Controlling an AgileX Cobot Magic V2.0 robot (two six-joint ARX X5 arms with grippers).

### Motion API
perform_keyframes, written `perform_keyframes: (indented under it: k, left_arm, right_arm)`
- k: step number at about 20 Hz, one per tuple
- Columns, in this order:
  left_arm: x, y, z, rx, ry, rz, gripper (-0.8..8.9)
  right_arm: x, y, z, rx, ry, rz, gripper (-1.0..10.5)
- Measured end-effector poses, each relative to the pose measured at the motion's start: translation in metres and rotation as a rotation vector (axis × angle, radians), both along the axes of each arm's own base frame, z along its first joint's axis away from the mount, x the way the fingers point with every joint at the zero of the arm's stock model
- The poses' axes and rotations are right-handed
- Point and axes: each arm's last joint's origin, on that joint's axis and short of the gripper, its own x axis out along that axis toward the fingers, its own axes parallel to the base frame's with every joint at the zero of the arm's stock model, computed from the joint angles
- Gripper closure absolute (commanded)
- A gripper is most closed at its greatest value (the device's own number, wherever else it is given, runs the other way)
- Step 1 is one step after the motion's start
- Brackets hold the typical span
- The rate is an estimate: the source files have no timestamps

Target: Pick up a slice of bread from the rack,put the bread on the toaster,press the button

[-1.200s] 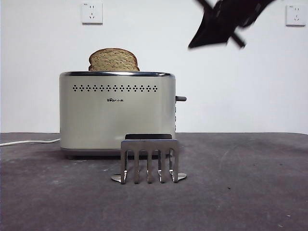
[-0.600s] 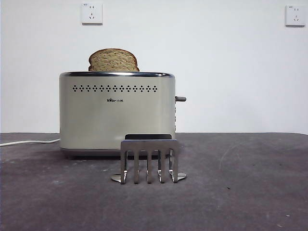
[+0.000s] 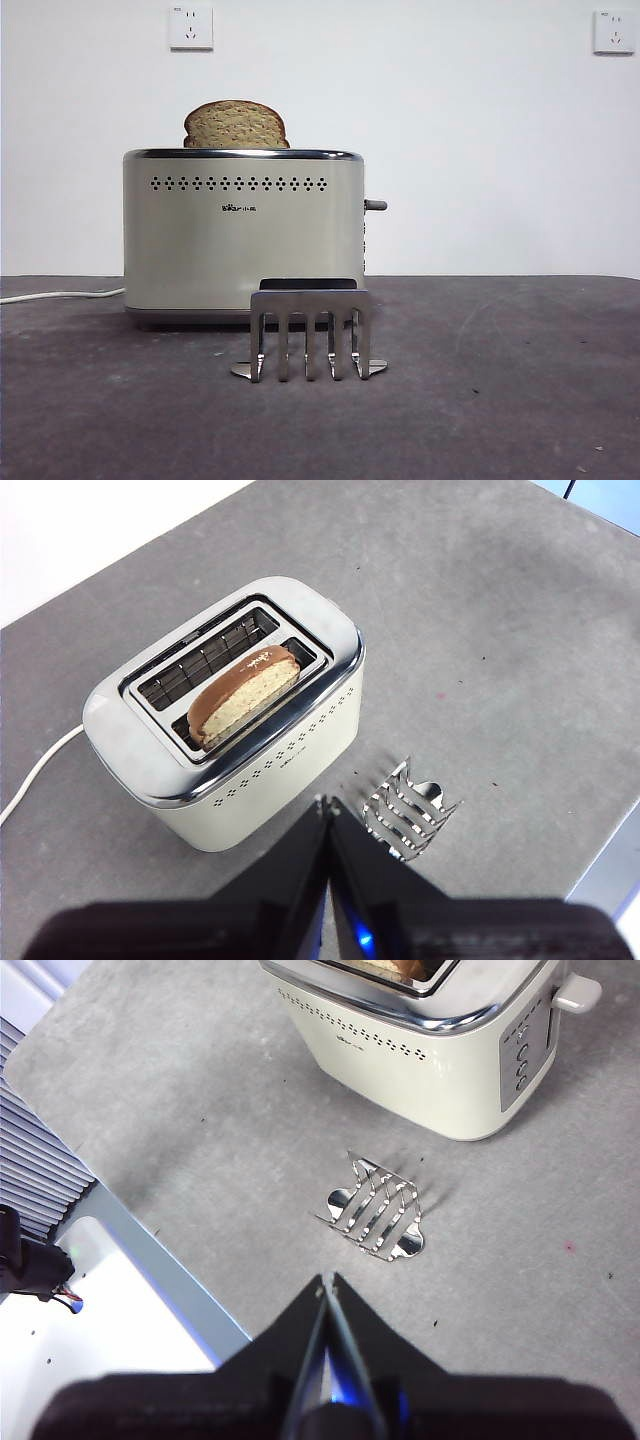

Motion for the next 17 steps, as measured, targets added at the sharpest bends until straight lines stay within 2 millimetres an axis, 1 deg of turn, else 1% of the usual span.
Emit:
perform_keyframes:
  k: [9,12,13,15,17]
  left_arm:
    - [0.0,0.0,0.0,0.002,-0.001,0.003,8.17]
    - [-0.001,0.005,0.002,0.037,-0.032,0.043,8.17]
    - [-0.002,0.009,0.005,0.036,-0.078,0.057,8.17]
    - [-0.011,0.022,0.021,-0.017,-0.243,0.107,8.17]
    - [-0.032,0.04,0.035,-0.071,-0.415,0.183,8.17]
  right_arm:
    - [0.0,0.0,0.0,0.0,0.0,0.0,9.5]
    - [0.0,0.0,0.0,0.0,0.0,0.0,9.5]
    - [0.0,0.0,0.0,0.0,0.0,0.0,9.5]
    - [0.0,0.0,0.0,0.0,0.0,0.0,9.5]
    - [0.0,0.0,0.0,0.0,0.0,-0.001,9.5]
